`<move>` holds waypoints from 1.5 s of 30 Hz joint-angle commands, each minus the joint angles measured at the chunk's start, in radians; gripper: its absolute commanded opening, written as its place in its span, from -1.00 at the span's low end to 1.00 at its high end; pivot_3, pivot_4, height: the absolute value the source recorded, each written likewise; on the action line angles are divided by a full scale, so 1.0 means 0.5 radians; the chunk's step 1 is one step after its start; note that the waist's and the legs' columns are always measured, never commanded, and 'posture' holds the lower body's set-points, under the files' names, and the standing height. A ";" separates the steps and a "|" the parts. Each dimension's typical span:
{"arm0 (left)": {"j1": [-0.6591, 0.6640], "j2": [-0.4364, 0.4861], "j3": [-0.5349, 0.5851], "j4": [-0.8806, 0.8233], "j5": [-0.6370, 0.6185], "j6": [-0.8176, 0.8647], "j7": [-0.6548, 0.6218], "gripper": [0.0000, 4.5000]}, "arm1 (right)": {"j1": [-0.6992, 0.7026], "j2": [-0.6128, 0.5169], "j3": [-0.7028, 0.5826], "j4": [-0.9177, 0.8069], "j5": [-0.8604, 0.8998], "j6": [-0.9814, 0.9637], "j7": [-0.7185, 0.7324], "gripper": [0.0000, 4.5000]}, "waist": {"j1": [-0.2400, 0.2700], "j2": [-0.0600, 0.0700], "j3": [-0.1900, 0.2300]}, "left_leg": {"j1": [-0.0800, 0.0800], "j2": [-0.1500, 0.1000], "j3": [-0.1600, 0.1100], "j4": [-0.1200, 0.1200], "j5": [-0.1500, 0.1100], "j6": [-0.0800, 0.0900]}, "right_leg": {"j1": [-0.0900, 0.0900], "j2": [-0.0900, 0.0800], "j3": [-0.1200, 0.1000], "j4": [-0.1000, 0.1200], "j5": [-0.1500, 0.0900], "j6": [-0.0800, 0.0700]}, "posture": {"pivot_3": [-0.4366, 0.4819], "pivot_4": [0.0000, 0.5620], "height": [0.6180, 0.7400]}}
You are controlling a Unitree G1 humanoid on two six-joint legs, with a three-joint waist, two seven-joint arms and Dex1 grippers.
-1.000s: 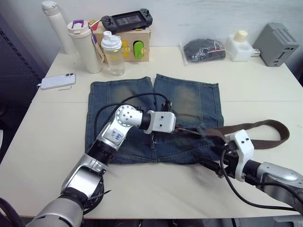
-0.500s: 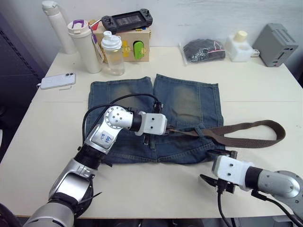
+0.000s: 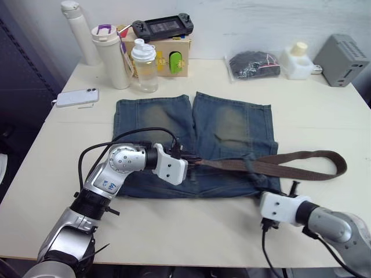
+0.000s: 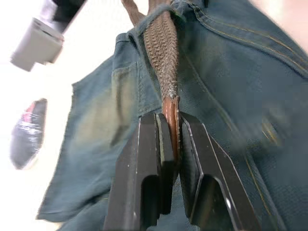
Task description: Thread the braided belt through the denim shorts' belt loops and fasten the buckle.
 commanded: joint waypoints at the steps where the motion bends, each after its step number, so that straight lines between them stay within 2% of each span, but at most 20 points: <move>1: 0.036 -0.008 0.046 -0.048 0.000 -0.102 0.096 -0.87 | 0.092 -0.048 -0.330 0.136 -0.002 -0.024 0.094 -0.99 | 0.008 0.000 0.000 | -0.001 -0.001 0.000 0.000 0.000 0.001 | 0.000 0.000 0.001 0.000 0.000 0.000 | -0.05 -0.47 0.19; 4: 0.061 -0.012 0.036 -0.059 0.001 -0.115 0.116 -0.87 | 0.151 -0.062 -0.416 0.175 -0.031 -0.131 0.170 -0.99 | 0.008 0.000 0.000 | -0.001 0.001 0.000 0.000 0.000 0.001 | -0.001 0.001 0.000 0.000 0.000 0.000 | -0.05 -0.47 0.19; 7: 0.067 -0.030 0.024 -0.071 0.010 -0.107 0.129 -0.87 | 0.166 -0.022 -0.382 0.102 -0.008 -0.125 0.238 -0.99 | -0.003 0.001 0.000 | -0.001 0.003 0.001 0.000 0.000 0.001 | -0.003 0.001 -0.001 0.002 0.000 0.000 | -0.05 -0.47 0.19; 13: 0.059 -0.075 0.024 -0.090 0.006 -0.117 0.159 -0.87 | 0.121 0.128 -0.394 -0.019 0.070 0.161 0.283 -0.99 | -0.014 0.000 0.000 | -0.001 0.004 0.002 -0.001 0.000 0.001 | -0.003 0.001 -0.002 0.003 0.000 0.000 | -0.05 -0.47 0.19; 15: 0.067 -0.075 0.033 -0.090 0.002 -0.154 0.176 -0.87 | 0.056 0.255 -0.551 -0.082 0.263 0.372 0.295 -0.59 | -0.014 0.000 0.000 | -0.001 0.004 0.001 0.000 0.000 0.000 | -0.004 0.001 -0.002 0.003 0.000 0.000 | -0.05 -0.47 0.19; 16: 0.072 -0.075 0.041 -0.086 0.008 -0.181 0.194 -0.87 | 0.031 0.305 -0.637 -0.115 0.364 0.478 0.316 -0.47 | -0.015 0.001 0.000 | -0.001 0.004 0.001 0.000 0.000 0.000 | -0.004 0.001 -0.002 0.003 0.000 0.000 | -0.05 -0.47 0.19; 17: 0.074 -0.075 0.046 -0.083 0.014 -0.201 0.208 -0.87 | 0.015 0.333 -0.690 -0.140 0.423 0.549 0.336 -0.20 | -0.015 0.002 0.000 | -0.001 0.004 0.001 0.000 0.000 0.000 | -0.004 0.001 -0.002 0.003 0.000 0.000 | -0.05 -0.47 0.19; 20: 0.091 -0.084 0.077 -0.018 0.101 -0.368 0.346 -0.87 | -0.104 0.390 -1.028 -0.300 0.886 1.020 0.477 0.39 | -0.015 0.002 0.001 | -0.001 0.004 0.002 0.000 0.000 0.001 | -0.004 0.001 -0.002 0.003 0.000 0.000 | -0.05 -0.47 0.19; 22: 0.107 -0.073 0.076 0.027 0.193 -0.481 0.433 -0.87 | -0.288 0.423 -1.233 -0.385 1.322 1.455 0.502 0.86 | -0.015 0.002 0.000 | -0.001 0.004 0.002 0.000 0.000 0.001 | -0.004 0.001 -0.002 0.003 0.000 0.000 | -0.05 -0.47 0.19; 23: 0.118 -0.076 0.079 0.040 0.227 -0.523 0.477 -0.87 | -0.403 0.444 -1.342 -0.401 1.736 1.705 0.466 0.99 | -0.016 0.002 0.000 | -0.001 0.005 0.001 0.000 0.000 0.001 | -0.004 0.000 -0.002 0.003 0.000 0.000 | -0.05 -0.47 0.19; 25: 0.131 -0.077 0.081 0.071 0.316 -0.608 0.568 -0.87 | -0.427 0.381 -1.442 -0.335 2.704 1.889 0.164 0.99 | -0.018 0.002 0.000 | -0.001 0.007 0.001 -0.001 -0.001 0.001 | -0.004 0.000 -0.002 0.003 0.001 -0.001 | -0.05 -0.47 0.19; 26: 0.137 -0.083 0.081 0.079 0.343 -0.633 0.605 -0.87 | -0.360 0.325 -1.368 -0.278 3.172 1.825 -0.123 0.99 | -0.018 0.002 0.001 | -0.001 0.008 0.001 -0.003 -0.001 0.001 | -0.004 0.000 -0.002 0.004 0.001 -0.001 | -0.05 -0.47 0.19; 28: 0.143 -0.100 0.084 0.088 0.389 -0.657 0.674 -0.87 | -0.229 0.251 -1.074 -0.237 3.859 1.520 -0.681 0.99 | -0.007 0.002 0.001 | -0.003 0.010 0.000 -0.004 -0.001 0.001 | -0.004 -0.001 -0.003 0.008 0.001 -0.002 | -0.05 -0.47 0.19; 29: 0.145 -0.104 0.082 0.092 0.403 -0.665 0.697 -0.87 | -0.200 0.286 -0.896 -0.252 4.076 1.350 -0.903 0.99 | -0.010 0.001 0.001 | -0.003 0.009 0.000 -0.004 -0.001 0.001 | -0.004 -0.002 -0.004 0.008 0.001 -0.002 | -0.05 -0.47 0.19; 31: 0.143 -0.107 0.076 0.099 0.413 -0.671 0.728 -0.87 | -0.191 0.401 -0.630 -0.324 4.215 1.098 -1.169 0.99 | -0.016 0.000 0.001 | -0.005 0.009 0.002 0.002 -0.002 0.004 | -0.005 -0.003 -0.004 0.010 0.001 -0.002 | -0.05 -0.47 0.19; 35: 0.135 -0.109 0.070 0.080 0.404 -0.661 0.756 -0.87 | -0.273 0.902 -0.259 -0.378 4.219 0.640 -1.769 0.99 | -0.019 0.000 0.001 | -0.006 0.007 0.001 0.009 -0.003 0.006 | -0.006 -0.004 -0.002 0.015 0.001 -0.001 | -0.05 -0.47 0.19; 38: 0.138 -0.098 0.059 0.071 0.398 -0.667 0.758 -0.87 | -0.371 1.181 -0.209 -0.362 4.219 0.440 -2.032 0.99 | -0.023 0.001 0.001 | -0.010 0.006 0.001 0.011 -0.004 0.006 | -0.010 -0.003 0.001 0.016 0.001 -0.001 | -0.05 -0.47 0.19; 41: 0.138 -0.085 0.059 0.071 0.401 -0.671 0.759 -0.87 | -0.403 1.266 -0.261 -0.339 4.219 0.376 -2.146 0.99 | -0.022 0.002 0.001 | -0.017 0.005 -0.004 0.014 -0.004 0.006 | -0.014 -0.002 0.002 0.016 0.001 -0.001 | -0.05 -0.47 0.19; 43: 0.136 -0.082 0.058 0.070 0.397 -0.673 0.760 -0.87 | -0.406 1.270 -0.263 -0.339 4.219 0.378 -2.175 0.76 | -0.023 0.002 0.000 | -0.020 0.005 -0.006 0.014 -0.004 0.006 | -0.016 -0.001 0.003 0.016 0.001 -0.001 | -0.05 -0.47 0.19; 45: 0.129 -0.085 0.055 0.068 0.392 -0.667 0.758 -0.87 | -0.415 1.285 -0.250 -0.339 4.219 0.371 -2.199 0.43 | -0.028 0.002 0.000 | -0.021 0.005 -0.006 0.014 -0.004 0.006 | -0.017 -0.001 0.004 0.017 0.001 -0.001 | -0.05 -0.47 0.19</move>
